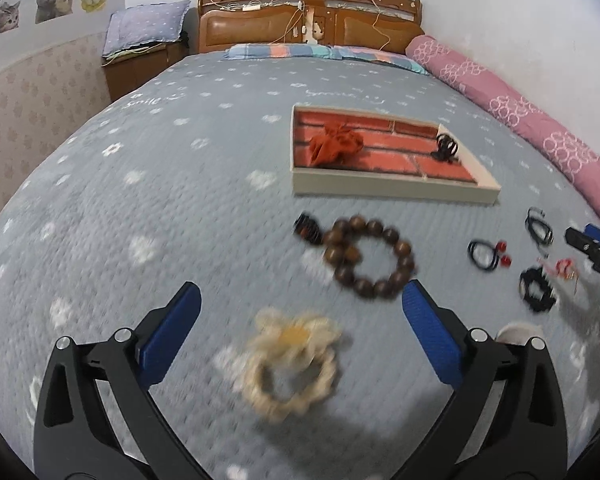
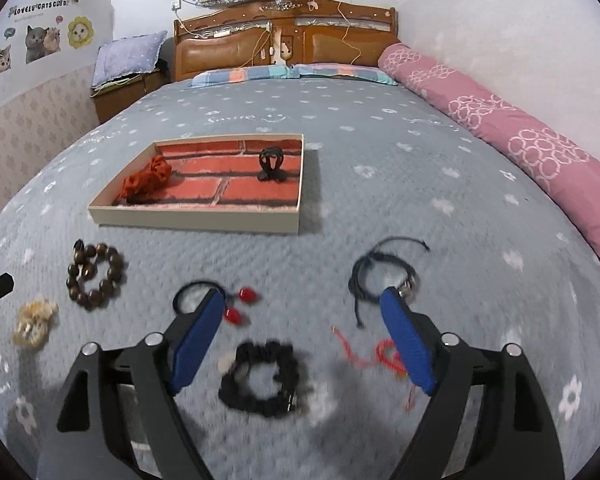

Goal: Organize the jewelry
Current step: 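Move the left tool to the cream scrunchie while the right tool reaches the white-band watch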

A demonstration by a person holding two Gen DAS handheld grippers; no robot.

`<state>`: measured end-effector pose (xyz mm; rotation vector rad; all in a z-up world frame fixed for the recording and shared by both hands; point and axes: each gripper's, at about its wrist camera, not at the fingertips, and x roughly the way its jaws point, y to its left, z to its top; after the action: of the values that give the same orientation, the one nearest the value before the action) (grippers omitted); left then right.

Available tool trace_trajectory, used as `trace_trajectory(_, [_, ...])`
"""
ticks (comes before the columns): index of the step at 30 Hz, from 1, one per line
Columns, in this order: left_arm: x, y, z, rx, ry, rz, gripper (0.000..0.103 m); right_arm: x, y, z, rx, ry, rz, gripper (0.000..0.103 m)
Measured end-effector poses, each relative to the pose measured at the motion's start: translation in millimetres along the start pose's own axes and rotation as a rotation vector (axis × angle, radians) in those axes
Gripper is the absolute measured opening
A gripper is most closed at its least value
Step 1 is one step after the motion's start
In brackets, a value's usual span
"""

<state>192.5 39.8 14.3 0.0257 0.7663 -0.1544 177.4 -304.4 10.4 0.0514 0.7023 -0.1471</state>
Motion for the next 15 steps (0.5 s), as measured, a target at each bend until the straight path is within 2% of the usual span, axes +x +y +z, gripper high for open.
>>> trace_trajectory(7, [-4.3, 10.2, -35.6, 0.002, -0.004, 0.053, 0.098, -13.0, 14.0, -34.5, 0.000, -0.011, 0.001, 0.082])
trace_trajectory(12, [6.0, 13.3, -53.5, 0.014, 0.010, 0.093, 0.098, -8.8, 23.6, -53.0, 0.002, 0.022, 0.020, 0.082])
trace_trajectory(15, [9.1, 19.1, -55.6, -0.009, 0.017, 0.069, 0.098, -5.0, 29.4, -62.0, 0.008, 0.039, 0.034, 0.082])
